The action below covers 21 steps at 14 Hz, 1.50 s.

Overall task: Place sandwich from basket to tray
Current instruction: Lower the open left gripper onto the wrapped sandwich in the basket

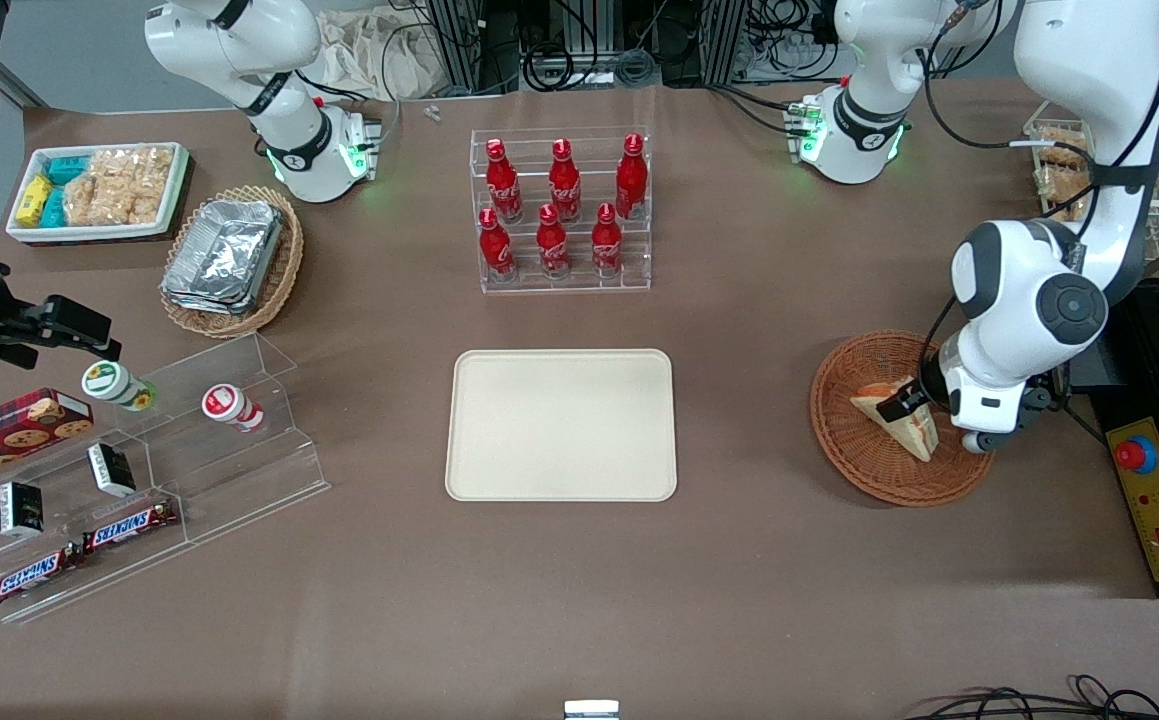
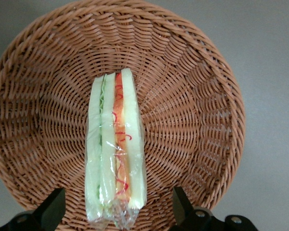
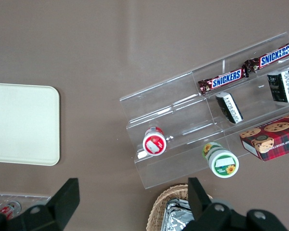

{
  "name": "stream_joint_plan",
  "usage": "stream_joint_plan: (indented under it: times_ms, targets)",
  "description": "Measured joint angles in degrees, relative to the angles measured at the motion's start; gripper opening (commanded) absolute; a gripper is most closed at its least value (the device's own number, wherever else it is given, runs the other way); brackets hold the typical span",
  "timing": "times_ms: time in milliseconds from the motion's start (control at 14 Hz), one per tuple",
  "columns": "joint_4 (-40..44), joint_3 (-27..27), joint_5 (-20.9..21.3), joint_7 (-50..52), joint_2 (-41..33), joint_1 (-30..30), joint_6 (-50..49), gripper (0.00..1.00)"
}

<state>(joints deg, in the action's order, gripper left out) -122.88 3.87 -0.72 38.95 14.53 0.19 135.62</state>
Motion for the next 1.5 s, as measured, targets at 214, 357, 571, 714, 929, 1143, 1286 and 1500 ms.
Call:
stream_joint_plan:
  times_ms: [214,357,571,714,929,1143,1286,1500]
  targets:
    - [-0.01,0.00,0.00,0.68,1.70,0.00,1.65,1.00]
    - [-0.01,0.00,0.00,0.76,2.41,0.00,2.10,1.00]
    - [-0.01,0.00,0.00,0.93,2.89,0.00,2.14,1.00]
    - [-0.01,0.00,0.00,1.19,3.27,0.00,2.26,1.00]
    - [-0.01,0.00,0.58,1.39,3.81,0.00,2.72,0.99]
    - [-0.01,0.00,0.63,1.43,3.97,0.00,2.87,0.99]
    - [-0.01,0.00,0.64,1.50,3.97,0.00,2.92,0.98]
    - [-0.01,0.00,0.67,2.06,3.97,-0.01,2.98,0.81]
